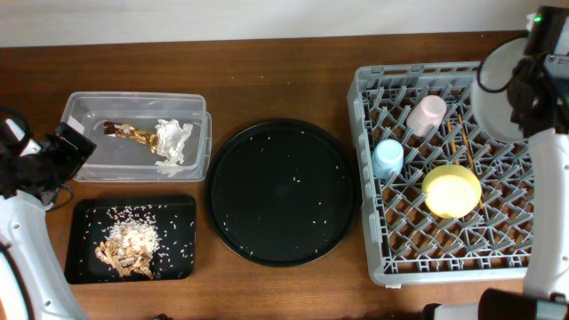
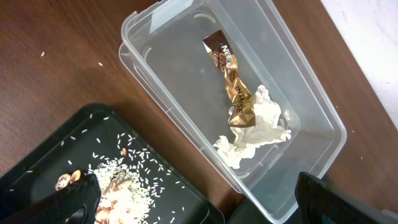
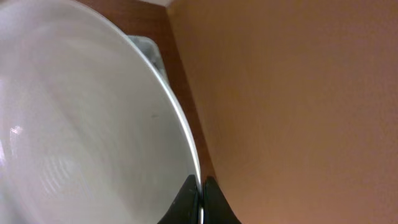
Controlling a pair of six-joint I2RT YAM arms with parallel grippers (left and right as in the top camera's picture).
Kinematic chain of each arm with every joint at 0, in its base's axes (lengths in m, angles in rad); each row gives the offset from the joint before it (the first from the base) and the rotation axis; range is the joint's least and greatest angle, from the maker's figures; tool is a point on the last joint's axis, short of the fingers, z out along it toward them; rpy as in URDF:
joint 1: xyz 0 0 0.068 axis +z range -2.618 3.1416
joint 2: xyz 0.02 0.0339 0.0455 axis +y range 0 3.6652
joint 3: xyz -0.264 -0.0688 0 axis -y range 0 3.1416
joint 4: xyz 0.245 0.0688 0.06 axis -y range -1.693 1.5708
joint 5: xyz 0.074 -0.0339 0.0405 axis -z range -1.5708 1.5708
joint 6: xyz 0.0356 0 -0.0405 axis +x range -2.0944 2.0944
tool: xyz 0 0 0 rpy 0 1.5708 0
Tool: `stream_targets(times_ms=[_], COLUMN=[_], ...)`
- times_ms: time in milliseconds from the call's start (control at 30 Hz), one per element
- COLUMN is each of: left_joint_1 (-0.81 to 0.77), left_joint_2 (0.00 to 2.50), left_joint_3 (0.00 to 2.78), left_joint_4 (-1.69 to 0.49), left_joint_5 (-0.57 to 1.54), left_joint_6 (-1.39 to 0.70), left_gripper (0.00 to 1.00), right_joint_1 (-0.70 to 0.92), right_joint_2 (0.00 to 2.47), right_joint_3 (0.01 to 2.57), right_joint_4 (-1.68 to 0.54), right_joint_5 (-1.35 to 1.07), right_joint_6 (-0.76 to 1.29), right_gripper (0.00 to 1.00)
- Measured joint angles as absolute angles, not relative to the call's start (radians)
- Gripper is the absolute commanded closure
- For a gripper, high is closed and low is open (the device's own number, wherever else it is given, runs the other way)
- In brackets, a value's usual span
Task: Sort waste into correct bins and load items into the dishwasher rack
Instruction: 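Lift the white plate and carry it to the rack's back corner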
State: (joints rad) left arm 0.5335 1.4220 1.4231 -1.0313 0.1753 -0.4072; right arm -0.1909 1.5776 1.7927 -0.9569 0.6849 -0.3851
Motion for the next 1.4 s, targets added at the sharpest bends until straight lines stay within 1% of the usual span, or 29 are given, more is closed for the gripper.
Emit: stream_targets(times_ms=[100,300,467,567,667,700,767,833,867,900,933,1000,1033,1067,1133,1167,1267,1333,1367,1400], left_joint_1=[0.533,0.533,0.533,0.533,0.533,0.533,0.533,0.533,0.533,0.533,0.533,0.533,0.533,0.533,0.533,0.533,0.533,0.533,0.533,0.533], left_joint_2=[1.422,1.422,1.422,1.422,1.422,1.422,1.422,1.422,1.422,1.422,1.422,1.422,1.422,1.422,1.422,1.422,1.422,1.422,1.422,1.422], left_joint_3=[1.423,1.423,1.423,1.423,1.423,1.423,1.423,1.423,1.423,1.423,1.423,1.423,1.423,1.423,1.423,1.423,1.423,1.423,1.423,1.423], left_joint_4=[-1.032,-1.032,-1.032,-1.032,-1.032,-1.032,-1.032,-1.032,-1.032,-1.032,-1.032,-1.032,-1.032,-1.032,-1.032,-1.032,-1.032,-1.032,-1.032,-1.032], left_joint_5=[0.175,0.175,0.175,0.175,0.175,0.175,0.175,0.175,0.175,0.175,0.175,0.175,0.175,0.175,0.175,0.175,0.175,0.175,0.175,0.175], left_joint_6=[-0.407,-0.407,-0.407,-0.407,-0.407,-0.407,-0.407,-0.407,-0.407,-0.407,-0.407,-0.407,-0.407,-0.407,-0.407,-0.407,-0.407,-0.407,-0.407,-0.407], left_gripper=[0.01,0.01,0.01,0.01,0.01,0.01,0.01,0.01,0.01,0.01,0.01,0.01,0.01,0.01,0.01,0.01,0.01,0.01,0.01,0.01], right_joint_1=[-0.222,-0.221,-0.221,-0.221,-0.221,-0.221,-0.221,-0.221,-0.221,-0.221,-0.221,-0.221,-0.221,-0.221,-0.221,-0.221,-0.221,-0.22,-0.218,-0.214], right_joint_2=[1.644,1.835,1.871,1.871,1.871,1.871,1.871,1.871,1.871,1.871,1.871,1.871,1.871,1.871,1.857,1.839,1.753,1.724,1.706,1.706], right_joint_3=[1.792,1.792,1.792,1.792,1.792,1.792,1.792,1.792,1.792,1.792,1.792,1.792,1.793,1.798,1.819,1.824,1.837,1.846,1.853,1.853], right_joint_4=[-0.931,-0.937,-0.937,-0.938,-0.937,-0.937,-0.934,-0.929,-0.927,-0.925,-0.92,-0.911,-0.911,-0.911,-0.911,-0.917,-0.954,-0.995,-1.064,-1.111], right_joint_5=[0.692,0.695,0.707,0.645,0.526,0.499,0.432,0.373,0.353,0.339,0.334,0.324,0.317,0.3,0.209,0.12,-0.201,-0.316,-0.427,-0.48], right_joint_6=[-0.405,-0.419,-0.419,-0.419,-0.42,-0.421,-0.418,-0.419,-0.42,-0.417,-0.421,-0.419,-0.411,-0.389,-0.321,-0.299,-0.237,-0.173,-0.143,-0.125], right_gripper=[0.96,0.96,0.96,0.96,0.95,0.87,0.74,0.73,0.69,0.63,0.62,0.5,0.5,0.45,0.16,0.02,0.02,0.02,0.02,0.02])
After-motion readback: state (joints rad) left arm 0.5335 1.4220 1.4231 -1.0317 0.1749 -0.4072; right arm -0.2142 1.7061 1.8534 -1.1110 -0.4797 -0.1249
